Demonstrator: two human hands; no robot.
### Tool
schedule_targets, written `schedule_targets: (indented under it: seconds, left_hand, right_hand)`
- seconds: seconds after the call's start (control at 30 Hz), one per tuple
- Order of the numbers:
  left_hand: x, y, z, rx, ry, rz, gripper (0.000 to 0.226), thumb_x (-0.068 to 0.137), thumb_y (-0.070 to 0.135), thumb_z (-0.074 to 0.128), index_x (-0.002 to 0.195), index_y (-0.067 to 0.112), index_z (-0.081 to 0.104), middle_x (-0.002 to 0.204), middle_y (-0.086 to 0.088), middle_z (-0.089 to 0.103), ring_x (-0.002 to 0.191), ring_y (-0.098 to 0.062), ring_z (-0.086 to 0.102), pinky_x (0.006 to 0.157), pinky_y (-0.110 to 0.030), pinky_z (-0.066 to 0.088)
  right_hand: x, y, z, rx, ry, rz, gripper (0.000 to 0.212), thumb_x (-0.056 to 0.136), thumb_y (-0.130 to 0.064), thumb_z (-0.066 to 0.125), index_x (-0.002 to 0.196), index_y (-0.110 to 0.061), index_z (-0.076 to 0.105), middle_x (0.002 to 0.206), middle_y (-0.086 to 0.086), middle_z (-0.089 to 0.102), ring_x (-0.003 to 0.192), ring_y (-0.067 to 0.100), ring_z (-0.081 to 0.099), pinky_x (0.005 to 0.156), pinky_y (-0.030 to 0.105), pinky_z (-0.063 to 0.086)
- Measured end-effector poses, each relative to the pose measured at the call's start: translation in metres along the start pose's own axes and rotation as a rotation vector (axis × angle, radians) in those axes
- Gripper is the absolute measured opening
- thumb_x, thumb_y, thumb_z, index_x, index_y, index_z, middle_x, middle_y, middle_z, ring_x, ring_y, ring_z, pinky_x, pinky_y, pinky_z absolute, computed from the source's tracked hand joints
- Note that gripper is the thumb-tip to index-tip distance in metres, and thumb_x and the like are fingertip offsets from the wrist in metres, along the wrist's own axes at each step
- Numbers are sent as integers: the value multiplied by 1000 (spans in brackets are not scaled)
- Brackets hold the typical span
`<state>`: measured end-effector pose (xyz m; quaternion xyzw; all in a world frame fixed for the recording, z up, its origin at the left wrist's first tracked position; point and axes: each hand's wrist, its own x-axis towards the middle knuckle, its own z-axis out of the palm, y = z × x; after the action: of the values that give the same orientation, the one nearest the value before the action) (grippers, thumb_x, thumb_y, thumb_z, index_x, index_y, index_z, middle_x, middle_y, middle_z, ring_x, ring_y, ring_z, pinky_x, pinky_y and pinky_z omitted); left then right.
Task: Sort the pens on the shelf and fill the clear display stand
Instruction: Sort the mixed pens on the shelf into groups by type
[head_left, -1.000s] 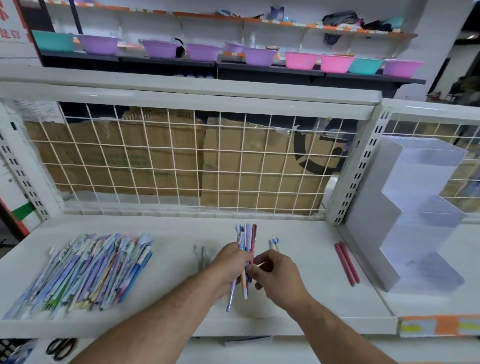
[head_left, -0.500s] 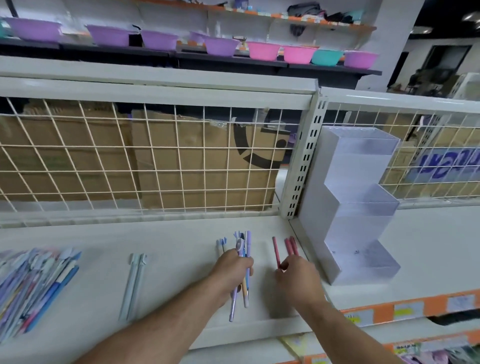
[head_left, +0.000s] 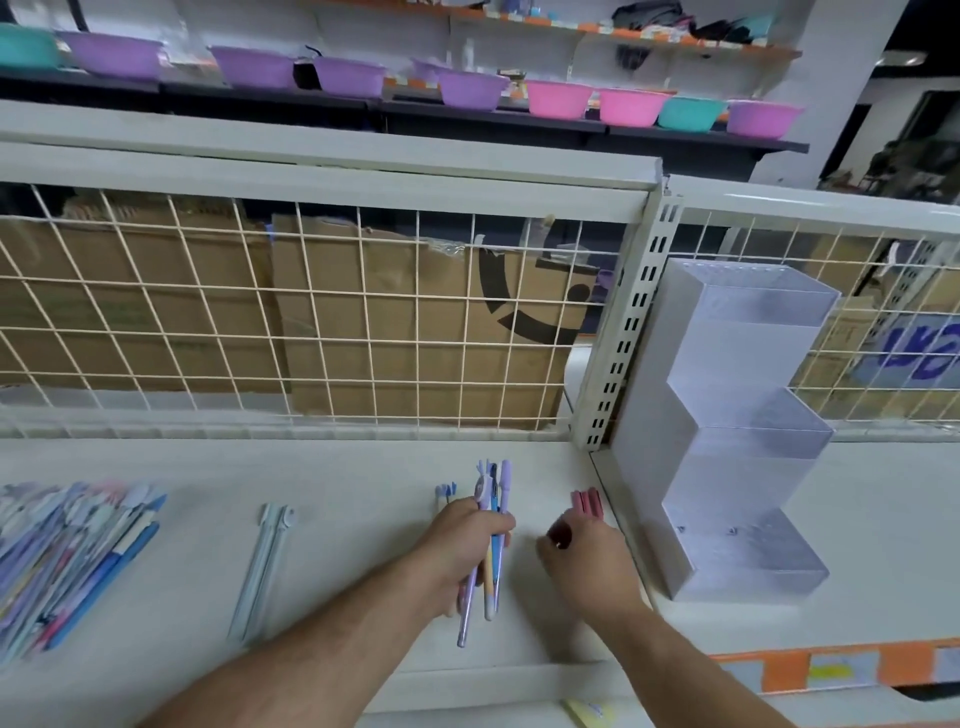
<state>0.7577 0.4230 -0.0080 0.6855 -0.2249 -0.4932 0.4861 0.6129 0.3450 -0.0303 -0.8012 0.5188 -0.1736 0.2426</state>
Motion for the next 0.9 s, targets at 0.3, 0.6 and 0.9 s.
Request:
schedule_targets:
  seconds: [0.3,0.6,0.9]
  left_hand:
    - [-15,-2,-34,-164,-44,44,6,87,12,63,86,8,66,75,-15,66,64,-27,67,65,-37,56]
    - [-30,-21,-112,-177,238,61,12,93,18,63,82,12,61,69,-4,54,63,-22,54,57,-27,47]
    - [-55,-39,-204,-229,307,42,15,85,20,71,81,10,61,67,-4,52,48,-17,52,47,-26,48]
  right_hand:
    - [-23,-60,8,728,-394,77,13,93,-12,66,84,-4,63,75,14,74,56,22,63,42,27,38]
    - [-41,-121,54,608,-361,106,12,89,-11,65,79,-4,64,68,16,72,49,20,60,42,25,43]
    - [-56,-177,118,287,-374,55,14,80,-12,67,67,-8,68,53,8,69,44,17,62,52,31,56]
